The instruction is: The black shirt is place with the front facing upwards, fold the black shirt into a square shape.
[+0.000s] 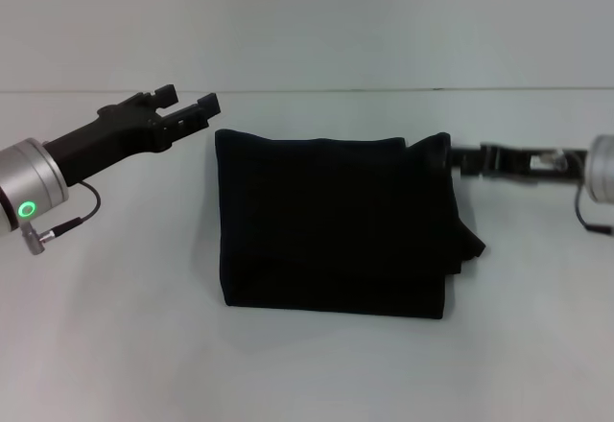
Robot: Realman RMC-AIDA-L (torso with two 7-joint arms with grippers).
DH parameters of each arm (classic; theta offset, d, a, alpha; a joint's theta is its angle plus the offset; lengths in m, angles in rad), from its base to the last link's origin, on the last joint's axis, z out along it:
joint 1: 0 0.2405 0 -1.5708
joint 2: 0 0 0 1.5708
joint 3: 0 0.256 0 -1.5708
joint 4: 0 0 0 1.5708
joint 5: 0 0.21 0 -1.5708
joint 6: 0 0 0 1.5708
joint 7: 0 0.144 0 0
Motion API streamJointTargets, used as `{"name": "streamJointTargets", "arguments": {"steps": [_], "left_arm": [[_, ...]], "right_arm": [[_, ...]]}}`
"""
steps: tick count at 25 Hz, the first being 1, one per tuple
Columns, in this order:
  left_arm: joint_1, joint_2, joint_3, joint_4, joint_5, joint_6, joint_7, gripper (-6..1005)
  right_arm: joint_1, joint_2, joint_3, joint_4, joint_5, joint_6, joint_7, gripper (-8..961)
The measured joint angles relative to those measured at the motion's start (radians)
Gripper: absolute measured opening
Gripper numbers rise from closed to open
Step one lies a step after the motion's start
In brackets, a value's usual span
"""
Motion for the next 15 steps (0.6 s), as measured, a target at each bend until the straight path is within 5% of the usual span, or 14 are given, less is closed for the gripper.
{"name": "streamJointTargets", "arguments": {"steps": [6, 15], "left_arm": [[0.004, 0.008, 0.001, 0.000, 0.003, 0.002, 0.004, 843], [0.020, 0.010, 0.002, 0.000, 0.005, 0.004, 0.006, 843]], "right_arm": [[-0.006, -0.044, 0.007, -0.006, -0.127, -0.232, 0.134, 776], [0.001, -0.028, 0.001, 0.006, -0.198, -0.251, 0.153, 775]]}}
